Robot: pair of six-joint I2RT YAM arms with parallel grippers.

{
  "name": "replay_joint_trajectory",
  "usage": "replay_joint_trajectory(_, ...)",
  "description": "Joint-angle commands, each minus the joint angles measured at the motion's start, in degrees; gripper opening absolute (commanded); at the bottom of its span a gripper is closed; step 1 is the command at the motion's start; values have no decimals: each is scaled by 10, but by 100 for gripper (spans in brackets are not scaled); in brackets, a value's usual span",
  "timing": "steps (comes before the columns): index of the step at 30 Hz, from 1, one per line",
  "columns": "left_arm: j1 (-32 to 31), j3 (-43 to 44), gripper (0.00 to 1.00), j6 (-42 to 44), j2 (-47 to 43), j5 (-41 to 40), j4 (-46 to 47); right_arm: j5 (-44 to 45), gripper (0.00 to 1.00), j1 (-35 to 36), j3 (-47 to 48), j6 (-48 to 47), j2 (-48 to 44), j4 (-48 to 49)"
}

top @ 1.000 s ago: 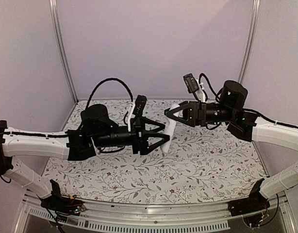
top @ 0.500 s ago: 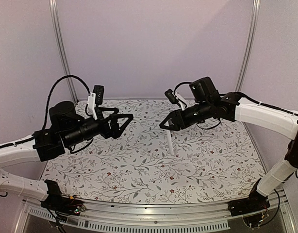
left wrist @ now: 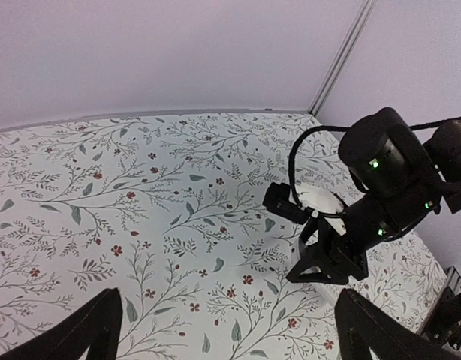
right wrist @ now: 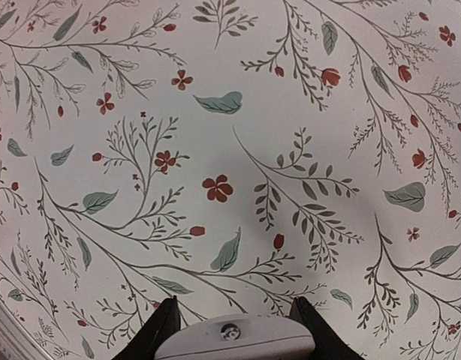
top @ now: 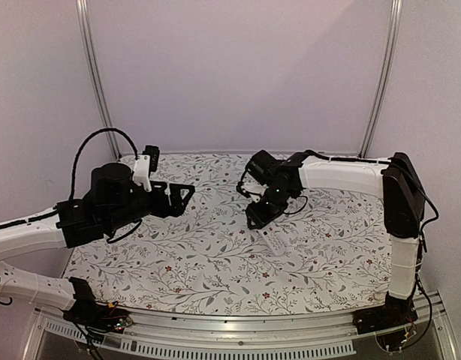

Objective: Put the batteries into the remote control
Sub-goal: Place the remote control at the center of the board.

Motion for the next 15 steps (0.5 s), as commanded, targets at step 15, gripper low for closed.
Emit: replay_joint_trajectory(15, 9, -2, 100, -4, 31, -21, -27, 96, 36, 14, 139, -12, 167, -43)
